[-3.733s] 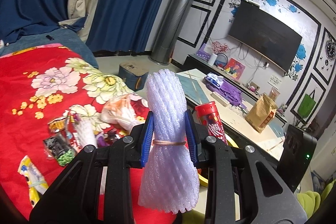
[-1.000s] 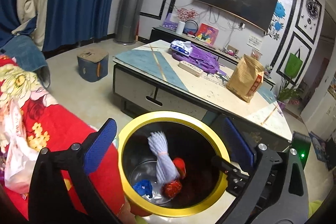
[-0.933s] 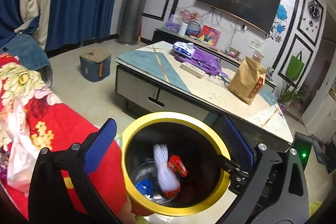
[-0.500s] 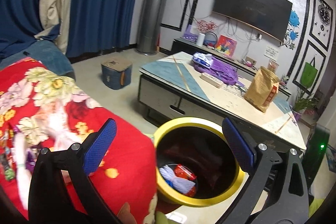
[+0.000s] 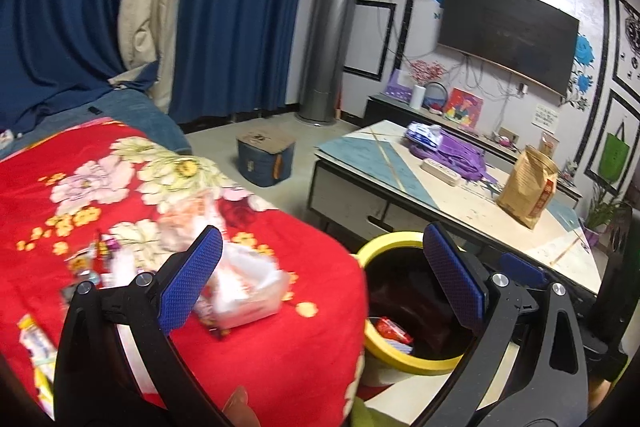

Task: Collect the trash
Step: 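Move both tools back over the remaining trash on the bed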

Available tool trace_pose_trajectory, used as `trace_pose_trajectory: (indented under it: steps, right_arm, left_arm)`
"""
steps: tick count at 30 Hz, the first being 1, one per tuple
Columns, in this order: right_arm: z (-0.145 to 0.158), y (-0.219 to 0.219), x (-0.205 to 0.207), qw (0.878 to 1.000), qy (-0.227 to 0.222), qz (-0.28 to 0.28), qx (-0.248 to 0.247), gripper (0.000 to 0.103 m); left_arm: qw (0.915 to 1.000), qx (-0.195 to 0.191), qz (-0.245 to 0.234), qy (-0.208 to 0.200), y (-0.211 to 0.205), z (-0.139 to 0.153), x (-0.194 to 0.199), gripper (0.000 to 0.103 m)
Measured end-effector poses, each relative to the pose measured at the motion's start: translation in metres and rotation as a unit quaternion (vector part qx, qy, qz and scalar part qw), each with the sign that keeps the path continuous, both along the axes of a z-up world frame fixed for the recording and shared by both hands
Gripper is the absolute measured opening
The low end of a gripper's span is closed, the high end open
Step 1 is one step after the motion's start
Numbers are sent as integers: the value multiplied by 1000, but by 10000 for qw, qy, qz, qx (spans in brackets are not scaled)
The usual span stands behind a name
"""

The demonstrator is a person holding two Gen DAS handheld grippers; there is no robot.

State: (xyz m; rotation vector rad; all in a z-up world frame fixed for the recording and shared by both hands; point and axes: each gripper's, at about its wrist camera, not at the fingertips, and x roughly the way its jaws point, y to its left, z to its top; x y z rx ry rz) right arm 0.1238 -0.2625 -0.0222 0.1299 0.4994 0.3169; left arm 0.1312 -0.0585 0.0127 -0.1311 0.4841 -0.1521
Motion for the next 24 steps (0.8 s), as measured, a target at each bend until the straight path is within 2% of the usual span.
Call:
trace_pose_trajectory:
  steps: [14, 24]
  right_arm:
    - [13, 67, 2, 9960, -48, 868, -198, 67]
    - [8, 116, 26, 9883, 302, 1485, -159, 67]
  left_arm:
    - [9963, -261, 816, 35, 72, -1, -25, 92]
    - [9919, -312, 1192, 316, 111, -10, -40, 92]
